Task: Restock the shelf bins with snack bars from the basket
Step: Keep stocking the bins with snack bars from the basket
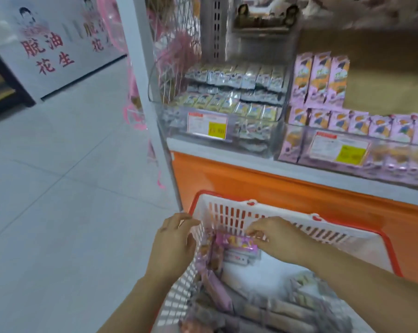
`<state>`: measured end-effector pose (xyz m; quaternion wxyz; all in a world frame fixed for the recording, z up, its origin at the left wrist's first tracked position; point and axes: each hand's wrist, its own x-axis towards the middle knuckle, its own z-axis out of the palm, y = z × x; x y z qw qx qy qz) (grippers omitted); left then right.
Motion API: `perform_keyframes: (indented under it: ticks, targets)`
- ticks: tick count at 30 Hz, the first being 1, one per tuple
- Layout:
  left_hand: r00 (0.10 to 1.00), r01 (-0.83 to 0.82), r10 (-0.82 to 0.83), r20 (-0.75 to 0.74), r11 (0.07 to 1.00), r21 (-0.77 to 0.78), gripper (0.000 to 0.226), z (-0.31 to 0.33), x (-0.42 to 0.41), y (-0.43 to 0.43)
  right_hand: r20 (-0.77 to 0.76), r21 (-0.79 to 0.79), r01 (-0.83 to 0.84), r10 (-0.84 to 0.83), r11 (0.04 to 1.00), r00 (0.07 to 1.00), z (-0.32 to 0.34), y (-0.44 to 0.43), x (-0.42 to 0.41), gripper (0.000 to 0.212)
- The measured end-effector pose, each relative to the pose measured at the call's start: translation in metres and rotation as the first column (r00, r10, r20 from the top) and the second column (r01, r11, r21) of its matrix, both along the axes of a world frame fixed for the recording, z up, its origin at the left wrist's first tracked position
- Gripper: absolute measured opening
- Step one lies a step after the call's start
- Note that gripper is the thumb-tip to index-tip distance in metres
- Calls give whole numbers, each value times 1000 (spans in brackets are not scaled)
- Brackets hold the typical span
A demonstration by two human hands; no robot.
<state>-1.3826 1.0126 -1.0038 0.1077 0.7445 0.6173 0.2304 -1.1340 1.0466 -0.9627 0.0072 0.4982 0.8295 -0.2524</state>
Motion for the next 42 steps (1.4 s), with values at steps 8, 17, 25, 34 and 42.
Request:
perform_keyframes:
  ticks: [8, 17, 25, 34, 42]
  targets:
    - [999, -12, 10, -43, 999, -52, 44, -20, 1, -2, 354, -171, -102, 157, 980, 922, -91, 20, -9, 39]
    - [989, -13, -3, -145, 994, -108, 44, -21, 0, -2, 569, -155, -281, 318, 947, 758, -123, 29, -28, 46]
    - [976, -56, -25, -217, 931, -360, 41, 17, 5, 3, 411, 25, -420, 374, 907, 832, -32, -3, -5, 32]
    - [890, 341, -97, 446, 792, -507, 35, 196, 96, -19, 402, 201, -329, 228, 923, 887, 127, -69, 51, 40]
    - [801, 403, -78, 594, 804, -437, 45, 233, 170, -41, 470, 398, -239, 27, 886, 882, 208, -101, 103, 43]
